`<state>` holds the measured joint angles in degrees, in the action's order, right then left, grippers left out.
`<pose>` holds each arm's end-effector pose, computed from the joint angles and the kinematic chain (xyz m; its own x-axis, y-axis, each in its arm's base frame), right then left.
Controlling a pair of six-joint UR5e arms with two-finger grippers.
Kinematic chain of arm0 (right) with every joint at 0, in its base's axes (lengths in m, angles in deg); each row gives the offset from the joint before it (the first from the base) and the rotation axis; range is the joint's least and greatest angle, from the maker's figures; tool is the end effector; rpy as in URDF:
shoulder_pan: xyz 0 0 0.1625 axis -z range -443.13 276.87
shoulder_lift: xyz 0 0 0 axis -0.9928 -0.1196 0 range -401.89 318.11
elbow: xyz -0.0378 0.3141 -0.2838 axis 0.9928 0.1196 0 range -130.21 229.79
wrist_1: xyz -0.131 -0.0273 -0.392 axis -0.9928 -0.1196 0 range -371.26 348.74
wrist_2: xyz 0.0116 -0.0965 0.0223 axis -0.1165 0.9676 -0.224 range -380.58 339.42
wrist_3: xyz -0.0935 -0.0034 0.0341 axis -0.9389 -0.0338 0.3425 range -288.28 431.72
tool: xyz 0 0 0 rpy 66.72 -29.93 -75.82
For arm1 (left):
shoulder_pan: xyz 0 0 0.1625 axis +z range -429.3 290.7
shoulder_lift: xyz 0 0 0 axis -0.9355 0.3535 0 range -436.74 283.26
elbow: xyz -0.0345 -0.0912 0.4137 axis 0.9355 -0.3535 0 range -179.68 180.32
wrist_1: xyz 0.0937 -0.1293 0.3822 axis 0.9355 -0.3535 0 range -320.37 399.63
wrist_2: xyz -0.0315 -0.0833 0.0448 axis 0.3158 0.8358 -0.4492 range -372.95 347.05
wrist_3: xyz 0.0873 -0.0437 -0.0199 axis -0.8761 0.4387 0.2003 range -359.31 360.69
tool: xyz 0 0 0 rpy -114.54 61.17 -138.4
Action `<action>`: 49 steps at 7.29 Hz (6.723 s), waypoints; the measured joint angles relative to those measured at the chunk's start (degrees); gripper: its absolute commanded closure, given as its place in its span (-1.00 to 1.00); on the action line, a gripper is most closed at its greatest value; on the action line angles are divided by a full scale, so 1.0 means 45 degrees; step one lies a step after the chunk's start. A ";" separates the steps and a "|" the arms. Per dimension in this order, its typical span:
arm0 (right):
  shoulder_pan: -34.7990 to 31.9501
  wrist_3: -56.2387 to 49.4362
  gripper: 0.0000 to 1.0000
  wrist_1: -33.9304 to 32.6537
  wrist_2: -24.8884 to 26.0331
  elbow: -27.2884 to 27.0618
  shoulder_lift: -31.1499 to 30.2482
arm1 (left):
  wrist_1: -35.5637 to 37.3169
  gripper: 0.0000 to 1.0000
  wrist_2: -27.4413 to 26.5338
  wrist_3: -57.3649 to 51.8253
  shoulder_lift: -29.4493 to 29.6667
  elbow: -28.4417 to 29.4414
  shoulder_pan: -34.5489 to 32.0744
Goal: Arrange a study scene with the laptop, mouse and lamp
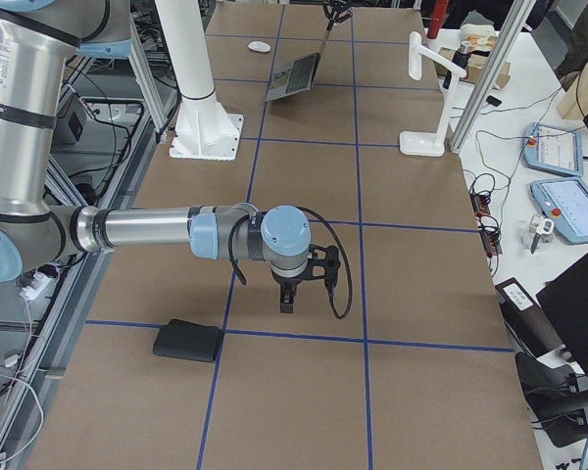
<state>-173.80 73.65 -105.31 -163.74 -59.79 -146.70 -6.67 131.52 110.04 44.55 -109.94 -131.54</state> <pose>0.0581 -0.3821 0.5993 0.5989 0.0307 0.8002 -0.0320 0.9994 -0.0144 0.2199 -0.5299 0.2624 0.2821 -0.9494 0.1382 0.5892 0.0577 -0.8059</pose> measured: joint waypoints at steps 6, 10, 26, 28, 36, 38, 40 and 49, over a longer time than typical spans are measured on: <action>-0.0008 0.0000 -0.98 0.0000 -0.0002 0.0037 -0.0081 | -0.1572 1.00 0.0043 0.2827 0.2158 0.2477 0.0999; -0.0007 0.0000 -0.98 0.0000 -0.0002 0.0018 -0.0089 | -0.2059 1.00 0.0185 0.3139 0.2661 0.3341 0.1007; -0.0235 -0.0163 -0.98 0.0326 0.0115 -0.0008 -0.0470 | -0.4519 -0.99 0.0003 0.4057 0.2465 0.3602 0.1314; -0.0317 -0.0161 -0.98 0.0575 0.0344 -0.0068 -0.0602 | -0.4533 -0.99 -0.0144 0.3908 0.2237 0.2953 0.0954; -0.0408 -0.0033 -0.98 0.0429 0.1239 -0.0604 -0.1308 | -0.4442 -0.99 -0.2911 0.1478 0.1583 -0.0427 0.1733; -0.0420 -0.0022 -0.98 0.0430 0.1657 -0.0585 -0.1500 | -0.4442 -0.99 -0.3762 -0.0383 0.1120 -0.1272 0.2487; -0.0448 -0.0046 -0.98 0.0455 0.2001 -0.0587 -0.1719 | -0.4447 -0.99 -0.3989 -0.2982 0.0590 -0.1763 0.2717; 0.1586 -0.7119 -0.98 0.0131 -0.0634 0.2777 -0.1976 | -0.4495 -0.99 -0.4112 -0.7383 -0.0489 -0.2010 0.2469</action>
<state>-166.66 41.62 -104.72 -166.60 -47.29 -155.59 -26.90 113.01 76.82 42.35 -118.98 -120.42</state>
